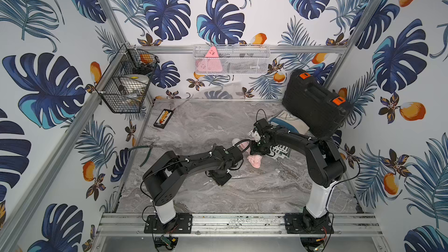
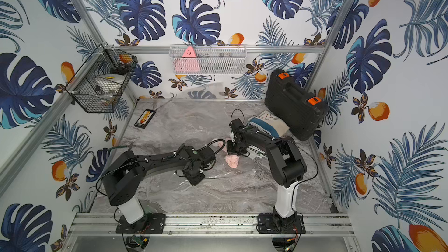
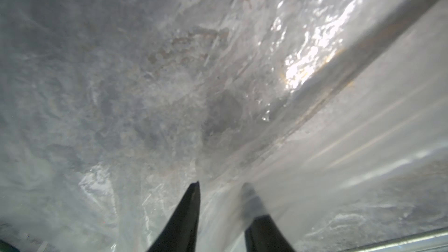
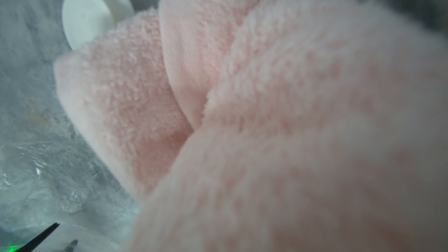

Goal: Place the folded towel into the vacuum bag
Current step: Open the vacuum bag at the center of the board.

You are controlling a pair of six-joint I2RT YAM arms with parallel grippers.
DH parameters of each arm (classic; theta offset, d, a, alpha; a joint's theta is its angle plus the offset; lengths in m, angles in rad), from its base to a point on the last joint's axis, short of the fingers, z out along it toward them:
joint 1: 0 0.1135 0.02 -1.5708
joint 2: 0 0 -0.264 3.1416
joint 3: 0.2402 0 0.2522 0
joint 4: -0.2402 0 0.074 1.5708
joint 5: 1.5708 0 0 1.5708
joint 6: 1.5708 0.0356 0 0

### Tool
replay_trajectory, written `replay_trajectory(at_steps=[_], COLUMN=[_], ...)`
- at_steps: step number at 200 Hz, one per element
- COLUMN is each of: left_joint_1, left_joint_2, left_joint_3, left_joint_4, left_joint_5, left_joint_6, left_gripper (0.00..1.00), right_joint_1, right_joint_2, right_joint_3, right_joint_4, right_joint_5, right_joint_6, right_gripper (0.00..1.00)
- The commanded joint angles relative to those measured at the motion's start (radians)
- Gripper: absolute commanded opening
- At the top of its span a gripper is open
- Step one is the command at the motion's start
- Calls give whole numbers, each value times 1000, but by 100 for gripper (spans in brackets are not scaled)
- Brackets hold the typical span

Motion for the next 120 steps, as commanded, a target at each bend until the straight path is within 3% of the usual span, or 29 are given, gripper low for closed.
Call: replay_trajectory(at_steps=[1,24,54,94,120], left_joint_1=[1,8,42,46,45], left_joint_2=[6,-50,-146,-183,-159], left_joint_3=[17,34,5,-32,-43], left_joint_4=[28,30,68,69,53], left_joint_5=[3,-18,36,50,94], left_joint_6=[-10,6,-4,-18,-25], left_gripper=[30,17,0,0,32], right_joint_1=[-6,-6,-6,-4,-4], right_joint_2=[44,41,55,58,59], right_joint_3=[-21,-16,-15,-19,-9], right_joint_4=[-64,-75,-70,-65,-69], right_joint_5=[172,173,166,162,165], right_joint_6=[-6,-12,-7,-4,-4], right_gripper=[13,13,13,13,13])
